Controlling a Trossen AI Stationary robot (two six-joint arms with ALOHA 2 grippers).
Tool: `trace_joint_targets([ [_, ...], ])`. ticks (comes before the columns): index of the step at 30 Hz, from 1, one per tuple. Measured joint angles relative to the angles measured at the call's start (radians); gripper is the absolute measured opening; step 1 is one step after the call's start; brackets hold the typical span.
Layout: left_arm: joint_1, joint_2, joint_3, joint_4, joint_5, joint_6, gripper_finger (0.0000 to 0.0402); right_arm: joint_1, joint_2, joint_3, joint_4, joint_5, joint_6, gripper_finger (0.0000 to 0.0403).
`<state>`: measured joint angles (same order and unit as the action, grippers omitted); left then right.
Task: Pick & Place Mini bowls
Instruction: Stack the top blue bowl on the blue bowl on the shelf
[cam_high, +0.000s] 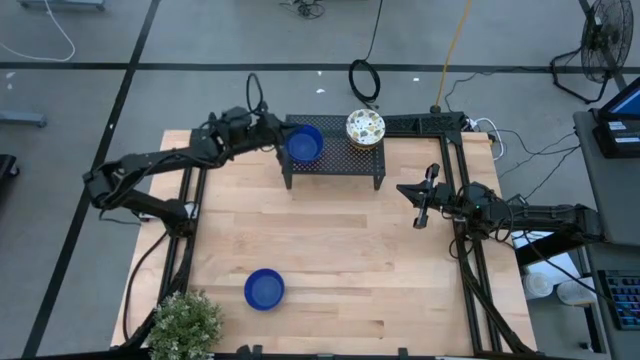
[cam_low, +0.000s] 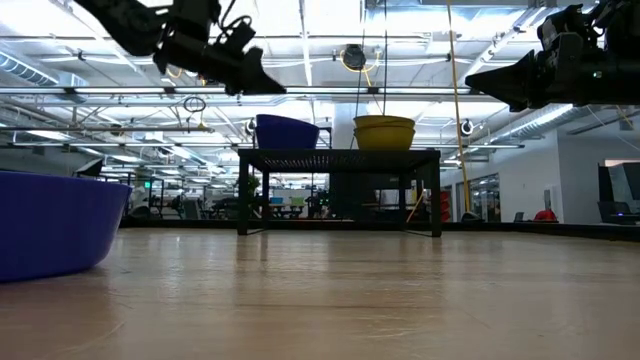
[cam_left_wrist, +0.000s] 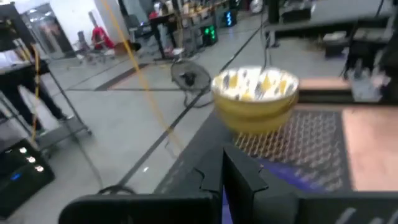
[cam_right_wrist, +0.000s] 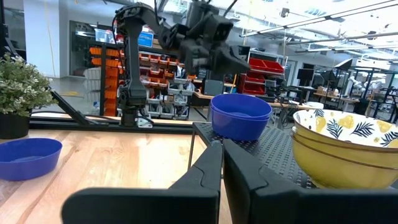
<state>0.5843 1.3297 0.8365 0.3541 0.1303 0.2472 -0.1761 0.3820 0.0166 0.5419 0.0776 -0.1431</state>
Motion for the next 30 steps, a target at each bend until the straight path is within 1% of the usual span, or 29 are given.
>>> trace_joint_targets([
  [3,0.014,0.006,-0.036,-0.001,0.017,0.011,0.0004,0.0,0.0,0.0,0.0,0.0,0.0,0.0002],
  [6,0.024,0.005,-0.046,0.017,0.047,0.006,0.0007,0.0,0.0,0.0,0.0,0.0,0.0,0.0002],
  [8,0.026,0.011,-0.056,0.017,0.047,0.0,0.001,0.0,0.0,0.0,0.0,0.0,0.0,0.0002],
  [12,0.026,0.014,-0.077,0.01,0.055,-0.016,0.0003,0.0,0.0,0.0,0.0,0.0,0.0,0.0002],
  [16,0.026,0.014,-0.104,0.016,0.054,-0.024,0.0011,0.0,0.0,0.0,0.0,0.0,0.0,0.0002],
  [19,0.025,0.013,-0.106,0.063,0.055,-0.025,0.0013,0.0,0.0,0.0,0.0,0.0,0.0,0.0002],
  [24,0.023,0.012,-0.106,0.141,0.056,-0.021,0.0004,0.0,0.0,0.0,0.0,0.0,0.0,0.0002],
  [30,0.045,0.012,-0.105,0.081,0.053,-0.033,0.0019,0.0,0.0,0.0,0.0,0.0,0.0,0.0002],
])
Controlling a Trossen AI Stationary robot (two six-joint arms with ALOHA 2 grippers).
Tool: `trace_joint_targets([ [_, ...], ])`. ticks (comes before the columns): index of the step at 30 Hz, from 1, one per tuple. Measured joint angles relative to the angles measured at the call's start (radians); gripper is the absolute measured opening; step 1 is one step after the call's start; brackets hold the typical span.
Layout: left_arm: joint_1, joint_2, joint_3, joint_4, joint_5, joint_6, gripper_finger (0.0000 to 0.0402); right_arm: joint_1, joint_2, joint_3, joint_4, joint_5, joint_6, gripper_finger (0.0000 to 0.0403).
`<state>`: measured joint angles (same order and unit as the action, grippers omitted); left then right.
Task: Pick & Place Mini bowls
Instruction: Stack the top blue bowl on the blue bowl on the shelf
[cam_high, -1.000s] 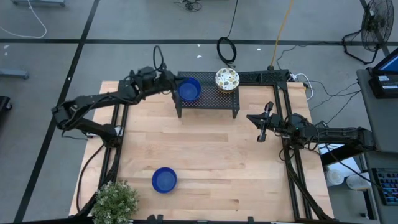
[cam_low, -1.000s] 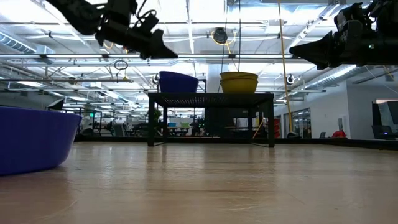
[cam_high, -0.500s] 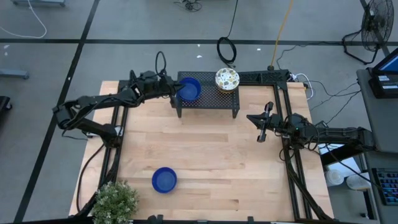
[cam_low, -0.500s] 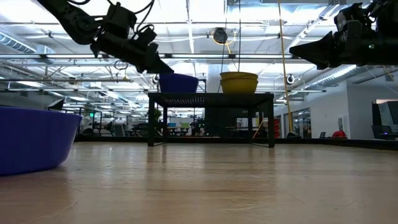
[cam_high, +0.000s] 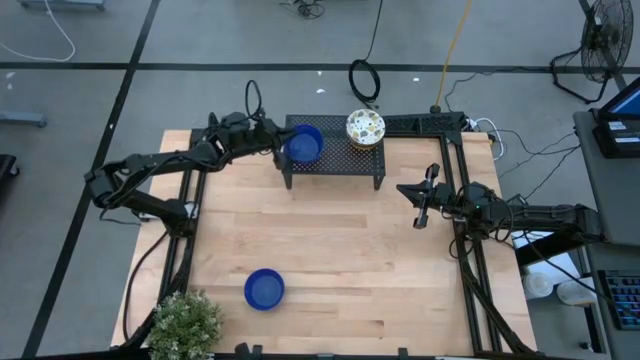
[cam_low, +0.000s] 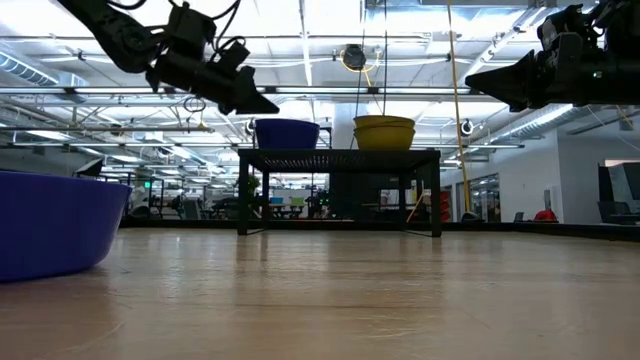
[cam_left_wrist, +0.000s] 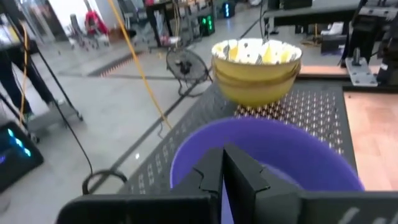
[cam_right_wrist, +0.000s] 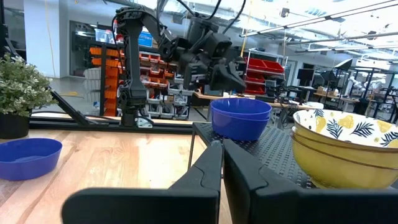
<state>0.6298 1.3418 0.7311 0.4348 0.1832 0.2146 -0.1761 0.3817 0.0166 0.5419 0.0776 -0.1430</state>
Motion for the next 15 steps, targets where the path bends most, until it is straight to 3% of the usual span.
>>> trace_joint_targets([
  [5,0.006,0.0,0.0,-0.066,0.0,-0.014,0.0004,0.0,0.0,0.0,0.0,0.0,0.0,0.0002],
  [9,0.006,0.001,0.0,-0.08,0.0,-0.018,0.0015,0.0,0.0,0.0,0.0,0.0,0.0,0.0002],
  [15,0.021,0.002,0.001,0.115,-0.004,-0.033,0.0004,0.0,0.0,0.0,0.0,0.0,0.0,0.0002],
])
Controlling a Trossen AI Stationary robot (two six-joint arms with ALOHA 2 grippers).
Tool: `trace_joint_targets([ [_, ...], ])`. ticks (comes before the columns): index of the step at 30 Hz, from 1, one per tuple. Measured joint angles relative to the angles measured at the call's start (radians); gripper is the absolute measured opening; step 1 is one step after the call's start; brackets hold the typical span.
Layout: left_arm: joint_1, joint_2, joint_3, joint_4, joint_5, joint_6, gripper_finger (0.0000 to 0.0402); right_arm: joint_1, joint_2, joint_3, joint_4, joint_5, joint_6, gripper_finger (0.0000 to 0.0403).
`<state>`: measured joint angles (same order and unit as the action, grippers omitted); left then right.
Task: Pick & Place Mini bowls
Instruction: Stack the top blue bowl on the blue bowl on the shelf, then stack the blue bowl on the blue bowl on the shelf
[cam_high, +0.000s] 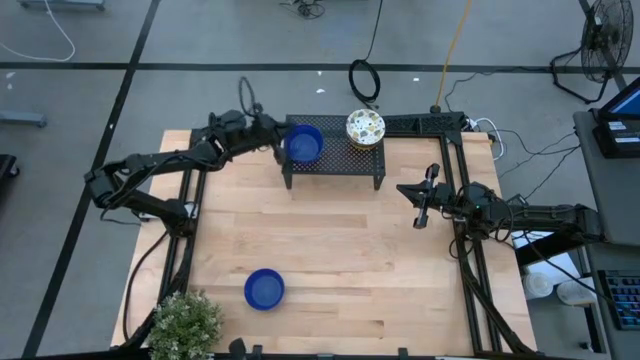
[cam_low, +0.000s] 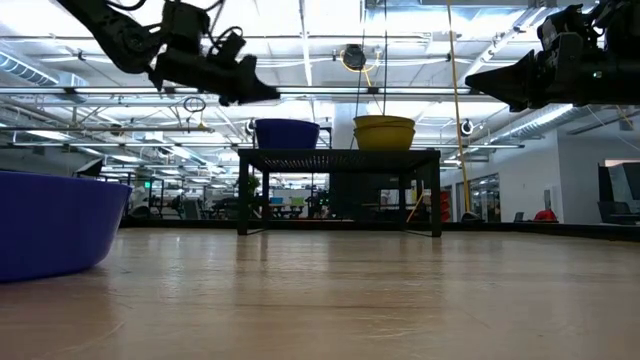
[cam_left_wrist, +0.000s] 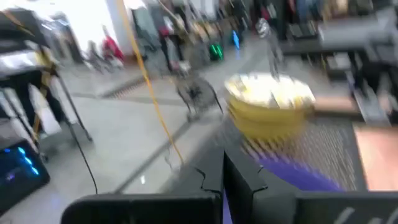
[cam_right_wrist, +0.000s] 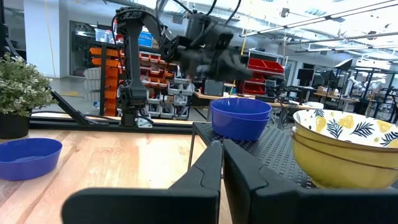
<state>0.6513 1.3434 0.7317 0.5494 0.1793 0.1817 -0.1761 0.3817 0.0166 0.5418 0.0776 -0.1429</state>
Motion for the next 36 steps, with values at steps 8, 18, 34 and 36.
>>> trace_joint_targets([
  [8,0.046,0.037,0.006,0.01,0.005,-0.091,0.0006,0.0,0.0,0.0,0.0,0.0,0.0,0.0002],
  [18,0.049,0.176,0.007,0.047,-0.001,-0.106,0.0007,0.0,0.0,0.0,0.0,0.0,0.0,0.0002],
  [34,-0.109,0.035,0.048,0.119,0.116,-0.083,0.0007,0.0,0.0,0.0,0.0,0.0,0.0,0.0002],
  [36,-0.164,0.035,0.049,0.115,0.112,-0.029,0.0011,0.0,0.0,0.0,0.0,0.0,0.0,0.0002],
])
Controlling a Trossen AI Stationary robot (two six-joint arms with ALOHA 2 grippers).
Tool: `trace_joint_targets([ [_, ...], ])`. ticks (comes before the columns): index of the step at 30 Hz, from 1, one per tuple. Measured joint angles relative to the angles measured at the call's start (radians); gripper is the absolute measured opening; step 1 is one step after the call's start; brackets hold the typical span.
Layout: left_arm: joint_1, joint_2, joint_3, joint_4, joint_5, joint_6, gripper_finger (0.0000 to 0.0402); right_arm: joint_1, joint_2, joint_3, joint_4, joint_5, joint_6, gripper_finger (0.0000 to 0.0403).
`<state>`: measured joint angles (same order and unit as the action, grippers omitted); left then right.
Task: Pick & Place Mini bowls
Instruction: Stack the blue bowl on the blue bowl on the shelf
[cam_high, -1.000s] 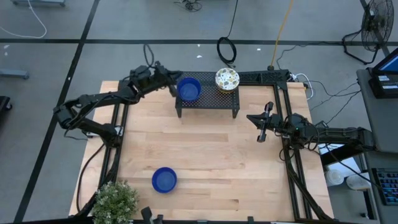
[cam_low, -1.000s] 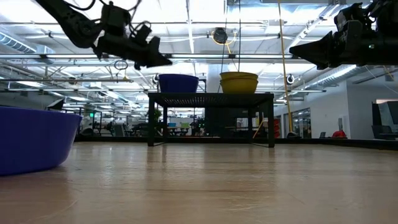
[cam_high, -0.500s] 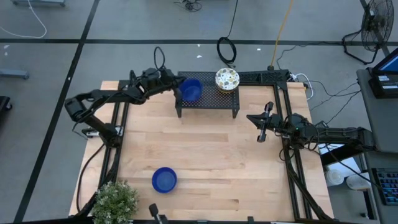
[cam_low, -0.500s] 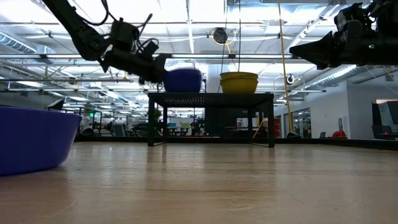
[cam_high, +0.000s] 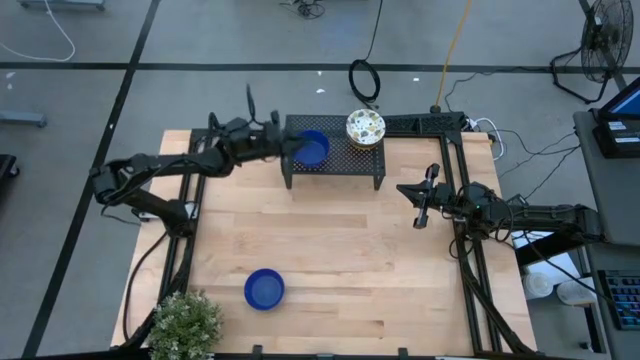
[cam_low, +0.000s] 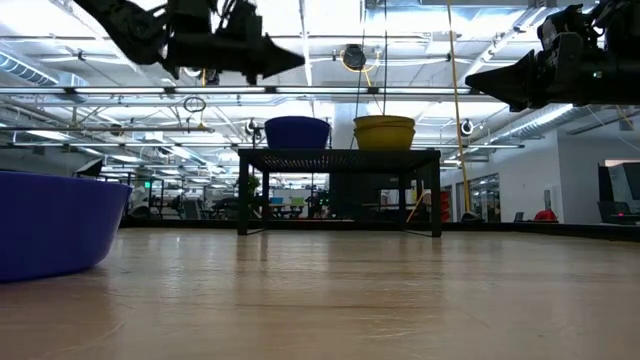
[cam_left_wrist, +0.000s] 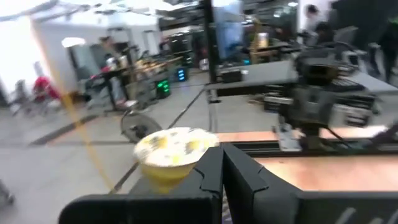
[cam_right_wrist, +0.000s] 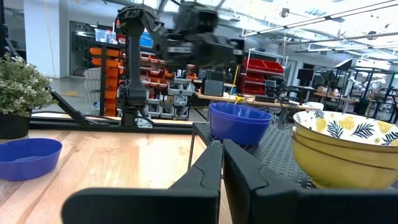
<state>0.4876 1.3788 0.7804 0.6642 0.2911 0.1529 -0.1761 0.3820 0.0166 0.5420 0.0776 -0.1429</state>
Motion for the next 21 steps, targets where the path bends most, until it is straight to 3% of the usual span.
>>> trace_joint_targets([
  [4,-0.1,-0.05,0.013,-0.143,-0.035,0.061,0.001,0.0,0.0,0.0,0.0,0.0,0.0,0.0002],
  [7,-0.185,-0.109,0.112,-0.526,-0.155,0.089,0.0003,0.0,0.0,0.0,0.0,0.0,0.0,0.0002],
  [10,-0.296,-0.123,0.277,-0.953,-0.376,0.071,0.0011,0.0,0.0,0.0,0.0,0.0,0.0,0.0002],
  [13,-0.401,-0.123,0.409,-1.267,-0.481,-0.038,0.0019,0.0,0.0,0.0,0.0,0.0,0.0,0.0002],
  [21,-0.588,-0.108,0.468,-1.5,-0.475,-0.543,0.0022,0.0,0.0,0.0,0.0,0.0,0.0,0.0002],
])
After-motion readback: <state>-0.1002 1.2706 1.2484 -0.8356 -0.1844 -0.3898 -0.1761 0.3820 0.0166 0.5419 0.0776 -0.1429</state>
